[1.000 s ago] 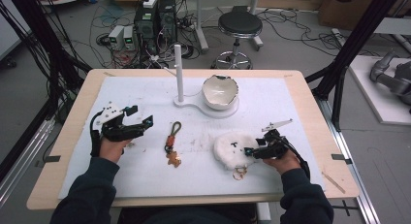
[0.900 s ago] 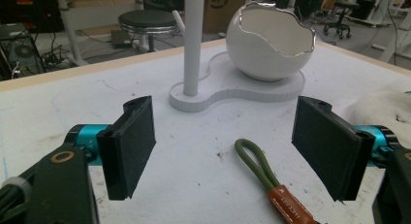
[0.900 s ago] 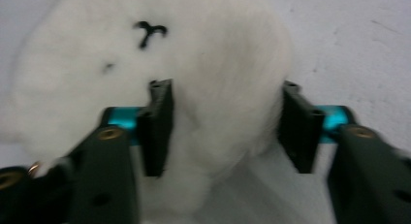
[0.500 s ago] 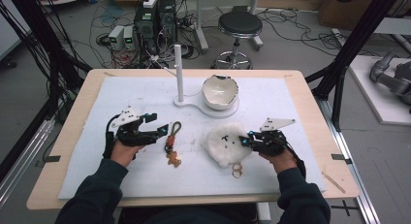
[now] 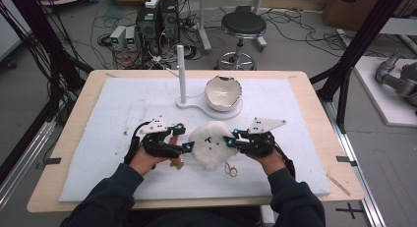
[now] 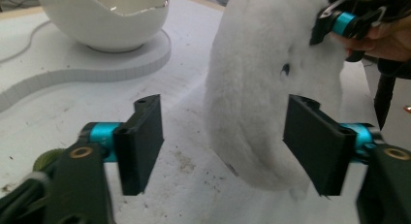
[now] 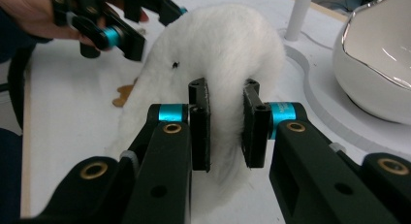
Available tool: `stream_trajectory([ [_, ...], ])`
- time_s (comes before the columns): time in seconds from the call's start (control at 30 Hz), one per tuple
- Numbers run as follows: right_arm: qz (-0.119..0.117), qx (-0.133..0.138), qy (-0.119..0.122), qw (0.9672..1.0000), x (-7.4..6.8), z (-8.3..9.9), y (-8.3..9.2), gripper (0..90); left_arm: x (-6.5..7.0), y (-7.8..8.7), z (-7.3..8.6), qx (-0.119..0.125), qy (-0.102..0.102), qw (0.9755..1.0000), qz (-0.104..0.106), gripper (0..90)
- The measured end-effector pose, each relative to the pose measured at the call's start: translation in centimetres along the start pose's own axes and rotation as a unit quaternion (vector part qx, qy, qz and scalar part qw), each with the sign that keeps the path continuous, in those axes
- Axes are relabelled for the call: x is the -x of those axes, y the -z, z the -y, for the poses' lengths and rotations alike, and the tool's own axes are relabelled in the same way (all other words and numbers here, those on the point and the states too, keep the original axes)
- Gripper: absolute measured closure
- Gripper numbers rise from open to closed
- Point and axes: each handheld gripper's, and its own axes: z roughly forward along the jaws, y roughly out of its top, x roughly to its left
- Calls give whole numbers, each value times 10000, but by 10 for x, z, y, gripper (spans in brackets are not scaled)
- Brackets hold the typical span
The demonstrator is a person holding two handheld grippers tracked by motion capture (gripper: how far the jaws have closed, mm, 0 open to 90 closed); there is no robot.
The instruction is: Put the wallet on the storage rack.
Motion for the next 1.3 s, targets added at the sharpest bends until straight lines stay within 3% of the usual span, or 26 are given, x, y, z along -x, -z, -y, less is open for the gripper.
stream_trajectory([
  [0.1,-50,56,23,10000,-1,-1,-1,778,1,0,0,5,-32,10000,68,387],
  [0.17,-88,84,99,9999,-4,-4,-3,777,2,0,0,74,-36,9998,186,562],
  [0.2,-88,84,99,9999,-4,-4,-3,777,3,0,0,85,-83,9996,237,562],
  [0.23,-95,77,127,9998,-6,-5,-5,775,4,1,-1,63,-158,9996,226,691],
  [0.33,-62,82,98,9999,-5,-5,-5,753,4,4,-2,187,-108,9991,354,748],
  [0.37,-29,80,18,10000,-4,-4,-5,726,4,6,-3,308,-116,9987,392,763],
  [0.4,39,152,-142,9998,-1,-2,-3,614,4,11,-5,536,-164,9976,401,781],
  [0.43,49,152,-294,9994,2,-1,-2,543,4,11,-5,536,-164,9976,401,784],
  [0.57,-217,-8,-924,9955,15,11,-5,417,1,19,-7,922,-134,9948,403,788],
  [0.67,-367,-36,-1126,9930,19,15,-8,412,2,19,-8,982,-163,9941,434,789],
  [0.73,-706,-116,-1313,9888,19,16,-14,505,3,18,-7,1003,-179,9937,463,788],
  [0.77,-841,-198,-1310,9876,18,17,-16,614,3,18,-7,1003,-179,9937,463,788],
  [0.83,-830,-243,-1198,9890,16,16,-17,657,3,17,-7,928,-184,9947,392,786],
  [0.87,-698,-218,-985,9924,14,14,-15,731,1,16,-6,733,-152,9967,305,783],
  [0.9,-623,-149,-912,9938,13,13,-13,746,1,14,-4,576,-104,9979,265,777],
  [0.93,-555,-107,-813,9951,13,12,-11,755,1,14,-4,576,-104,9979,265,770],
  [1.0,-480,-42,-689,9965,11,10,-9,759,1,8,-2,175,-107,9996,191,765],
  [1.03,-382,75,-360,9986,7,7,-5,761,3,4,1,-57,-147,9997,171,762],
  [1.1,-405,188,-225,9988,4,5,-4,749,3,3,1,-115,-213,9996,171,771],
  [1.17,-430,235,-248,9985,5,5,-4,729,3,5,1,-19,-270,9994,205,783],
  [1.27,-551,280,-606,9962,9,6,-6,619,5,6,-1,160,-313,9987,381,790],
  [1.3,-551,280,-606,9962,9,6,-6,619,5,6,-1,160,-313,9987,381,790],
])
